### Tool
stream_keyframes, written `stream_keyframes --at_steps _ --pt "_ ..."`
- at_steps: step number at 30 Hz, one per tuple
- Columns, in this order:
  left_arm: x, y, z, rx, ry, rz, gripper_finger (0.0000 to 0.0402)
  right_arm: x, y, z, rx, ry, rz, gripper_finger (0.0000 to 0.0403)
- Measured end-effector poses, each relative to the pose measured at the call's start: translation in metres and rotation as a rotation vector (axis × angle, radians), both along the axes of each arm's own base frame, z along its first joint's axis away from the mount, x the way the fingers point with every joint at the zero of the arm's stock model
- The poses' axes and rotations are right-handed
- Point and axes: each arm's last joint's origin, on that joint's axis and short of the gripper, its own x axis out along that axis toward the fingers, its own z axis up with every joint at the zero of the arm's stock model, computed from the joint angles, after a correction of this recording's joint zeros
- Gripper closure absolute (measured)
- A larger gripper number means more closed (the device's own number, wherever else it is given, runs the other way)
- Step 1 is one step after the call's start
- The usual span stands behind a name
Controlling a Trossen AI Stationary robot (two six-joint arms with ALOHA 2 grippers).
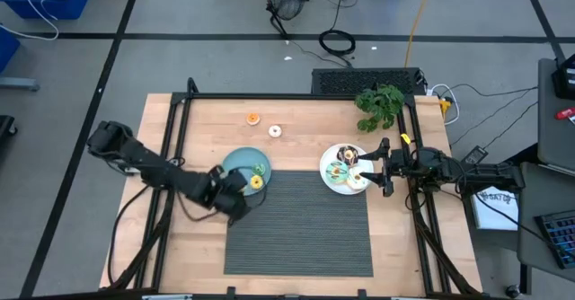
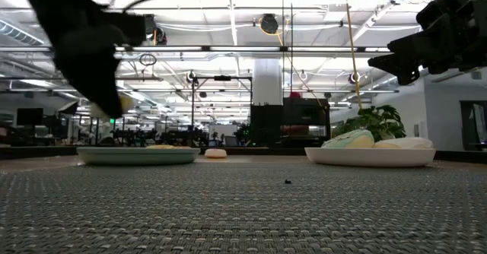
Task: Pick & Place donuts
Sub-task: Put the small yellow donut on the blue plate
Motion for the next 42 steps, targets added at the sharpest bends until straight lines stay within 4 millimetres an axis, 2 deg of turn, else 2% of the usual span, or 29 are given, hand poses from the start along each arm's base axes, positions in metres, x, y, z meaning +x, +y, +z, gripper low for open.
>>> stream_keyframes --at_steps 6,10,20,29,34,42 --pt "0.011 0.035 -0.002 -0.076 0.054 0.063 0.0282 0.000 0.000 0.000 0.000 0.000 0.000 0.0151" --pt "0.014 0.047 -0.002 -0.086 0.053 0.104 0.0282 0.000 0.000 0.000 0.000 0.001 0.000 0.0151" --pt "0.023 0.048 -0.008 -0.141 0.055 0.036 0.0282 0.000 0.000 0.000 0.000 0.000 0.000 0.0151" --pt "0.029 0.047 -0.031 -0.135 0.144 0.020 0.0278 0.000 0.000 0.000 0.000 0.001 0.001 0.0151" --pt "0.031 0.046 -0.035 -0.156 0.152 0.024 0.0244 0.000 0.000 0.000 0.001 0.005 0.001 0.0151" --pt "0.030 0.045 -0.036 -0.187 0.163 0.041 0.0161 0.001 0.000 -0.001 0.001 0.011 0.000 0.0151"
